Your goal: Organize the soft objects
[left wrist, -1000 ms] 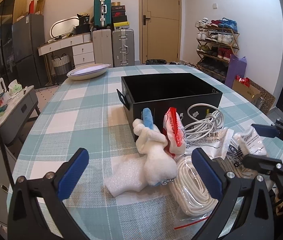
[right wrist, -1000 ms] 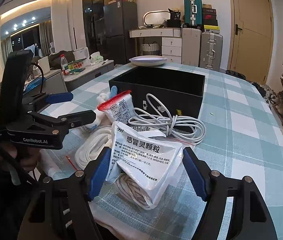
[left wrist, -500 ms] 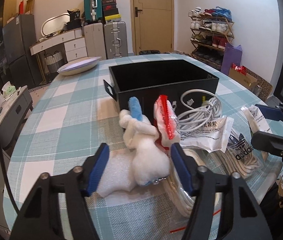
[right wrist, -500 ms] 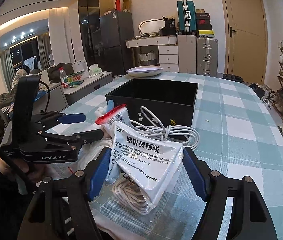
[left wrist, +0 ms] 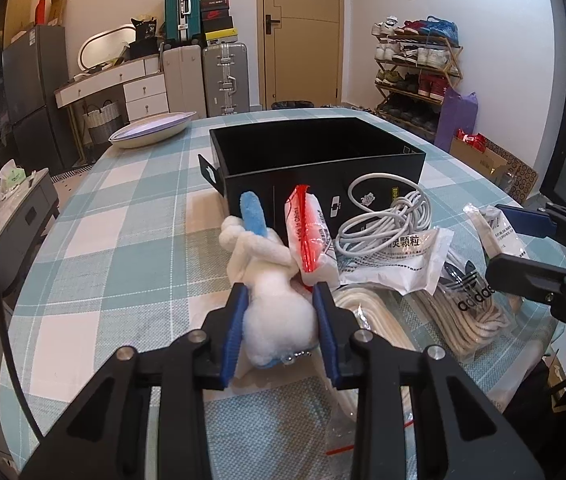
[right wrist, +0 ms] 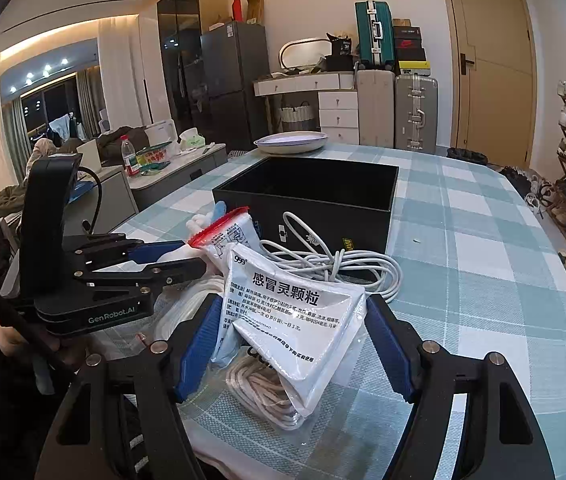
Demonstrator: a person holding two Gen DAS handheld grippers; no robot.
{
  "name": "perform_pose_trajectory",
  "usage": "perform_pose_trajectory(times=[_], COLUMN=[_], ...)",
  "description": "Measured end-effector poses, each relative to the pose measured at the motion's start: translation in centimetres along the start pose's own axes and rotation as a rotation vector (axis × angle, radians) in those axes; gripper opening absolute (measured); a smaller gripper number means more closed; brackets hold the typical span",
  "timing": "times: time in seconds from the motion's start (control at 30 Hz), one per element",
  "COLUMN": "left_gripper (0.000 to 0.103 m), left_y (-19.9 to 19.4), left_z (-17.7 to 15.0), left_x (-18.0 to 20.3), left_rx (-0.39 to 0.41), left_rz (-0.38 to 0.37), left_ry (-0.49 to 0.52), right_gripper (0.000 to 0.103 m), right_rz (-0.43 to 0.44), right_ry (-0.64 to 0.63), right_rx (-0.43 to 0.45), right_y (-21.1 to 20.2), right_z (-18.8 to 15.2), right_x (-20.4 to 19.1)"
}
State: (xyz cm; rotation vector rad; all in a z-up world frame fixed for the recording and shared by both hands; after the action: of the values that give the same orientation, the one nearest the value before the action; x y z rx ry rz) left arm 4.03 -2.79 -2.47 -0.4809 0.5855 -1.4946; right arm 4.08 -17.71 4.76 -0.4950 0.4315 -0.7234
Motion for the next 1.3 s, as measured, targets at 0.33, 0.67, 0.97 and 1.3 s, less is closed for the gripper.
perform_pose_trajectory(times=[0.33, 0.67, 0.97, 1.3], left_gripper=[0.031, 0.031, 0.031, 0.031], left_y=[-1.4, -3.2, -5.7, -6.4], left_z=[-0.3, -0.5, 0.9, 2.6], left_x=[-0.3, -1.3, -1.4, -1.5], left_rx=[0.032, 0.063, 0.142, 0.172], left_rz=[-0.007, -0.015, -0.031, -0.039], left_ry=[-0.013, -0.043, -0.044, -0.041], right_gripper=[0.073, 0.073, 0.073, 0.073], right_rz=[0.001, -0.002, -0.002, 0.032], right_ry=[-0.001, -0.003, 0.032, 0.050], right_rx=[0.005, 0.025, 0.095, 0.131], right_y=[0.0, -0.4, -2.0, -2.9], right_z=[-0.1, 0.2, 1.8, 4.6], right_x=[-0.1, 0.1, 1.2, 1.9])
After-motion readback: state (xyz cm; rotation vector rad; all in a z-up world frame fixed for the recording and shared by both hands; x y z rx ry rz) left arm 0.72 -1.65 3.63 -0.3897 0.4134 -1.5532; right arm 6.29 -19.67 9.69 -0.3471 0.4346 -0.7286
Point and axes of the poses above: each gripper's, at about its wrist camera, not at the fingertips, and y roughly the way its jaws point, x to its right, z to its top, the point moved 2 cm from there along y, roughly the way its jaws point, and after that the axes turned 7 degrees about z, right-handed, at the moved point
